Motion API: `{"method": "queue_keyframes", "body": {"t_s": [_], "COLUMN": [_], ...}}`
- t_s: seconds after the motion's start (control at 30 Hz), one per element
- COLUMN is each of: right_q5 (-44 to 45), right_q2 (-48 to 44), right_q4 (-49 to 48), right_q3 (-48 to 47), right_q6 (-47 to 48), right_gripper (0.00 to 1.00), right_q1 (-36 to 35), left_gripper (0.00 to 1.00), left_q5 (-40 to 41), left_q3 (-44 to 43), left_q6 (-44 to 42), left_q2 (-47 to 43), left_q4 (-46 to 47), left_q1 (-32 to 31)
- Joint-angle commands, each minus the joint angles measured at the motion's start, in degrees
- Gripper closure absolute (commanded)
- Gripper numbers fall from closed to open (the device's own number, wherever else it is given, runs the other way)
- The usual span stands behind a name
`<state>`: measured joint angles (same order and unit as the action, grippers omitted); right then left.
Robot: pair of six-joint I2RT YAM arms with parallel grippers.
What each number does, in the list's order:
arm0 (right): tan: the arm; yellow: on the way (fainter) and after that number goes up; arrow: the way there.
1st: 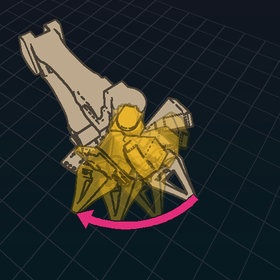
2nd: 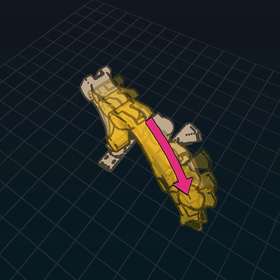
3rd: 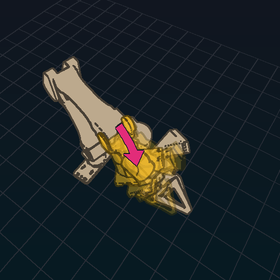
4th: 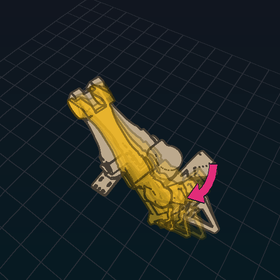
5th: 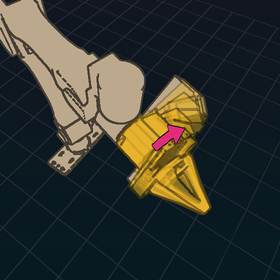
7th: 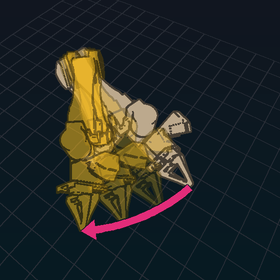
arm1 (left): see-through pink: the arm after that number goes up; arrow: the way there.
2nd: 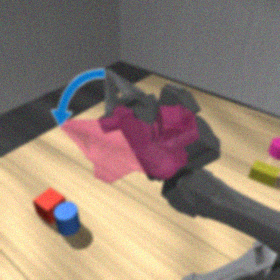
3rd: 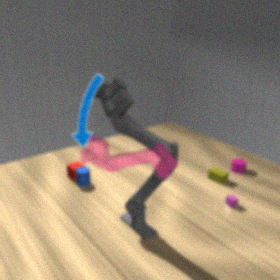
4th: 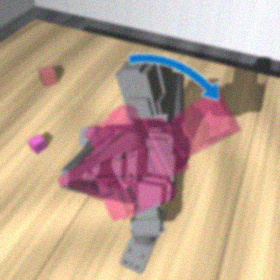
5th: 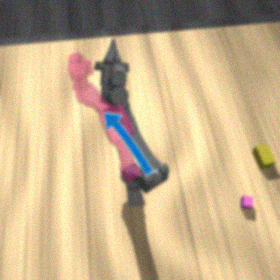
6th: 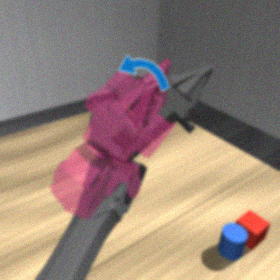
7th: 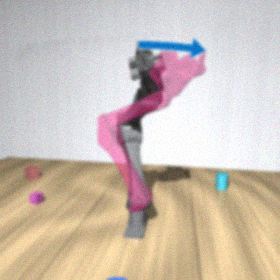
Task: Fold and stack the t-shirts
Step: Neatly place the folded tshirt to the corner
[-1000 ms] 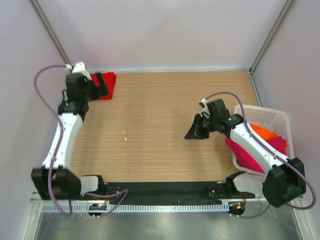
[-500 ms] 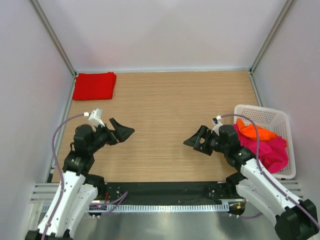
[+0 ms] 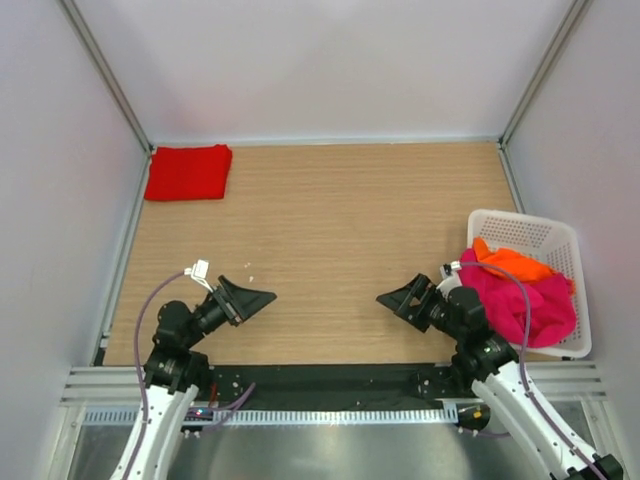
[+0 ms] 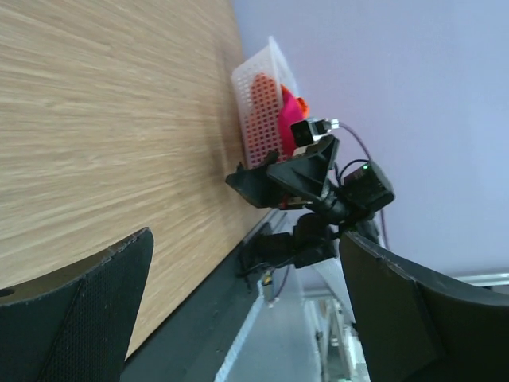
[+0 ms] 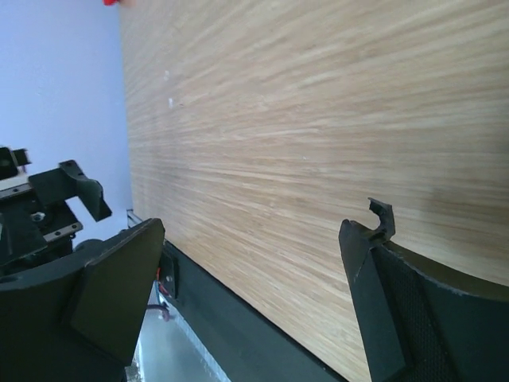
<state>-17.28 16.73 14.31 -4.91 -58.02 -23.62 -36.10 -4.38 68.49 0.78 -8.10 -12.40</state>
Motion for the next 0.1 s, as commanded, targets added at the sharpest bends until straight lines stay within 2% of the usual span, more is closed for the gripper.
{"method": "queue_keyframes", "body": {"t_s": [0.0, 0.03, 0.07], "right_q5": [1.90, 1.03, -0.37], "right_q2": [-3.63, -4.42, -6.08], "right_q4": [3.79, 4.41, 3.81], "right_q3": [0.17, -0.10, -0.28], "right_q6": [-0.96, -0.96, -1.13], "right_gripper": [0.00, 0.00, 0.00], "right_q1": [-0.38, -0.29, -0.38], "left_gripper": [0.00, 0.00, 0.00], "left_q5": [-3.98, -4.59, -4.94], "left_q3": [2.87, 3.67, 4.98], "left_q6": [7.87, 9.54, 15.04], "left_q2": [-2.53, -3.58, -2.81], "left_q4": [10.90, 12.65, 20.33], "left_q1": [-0.16, -0.16, -0.16]}}
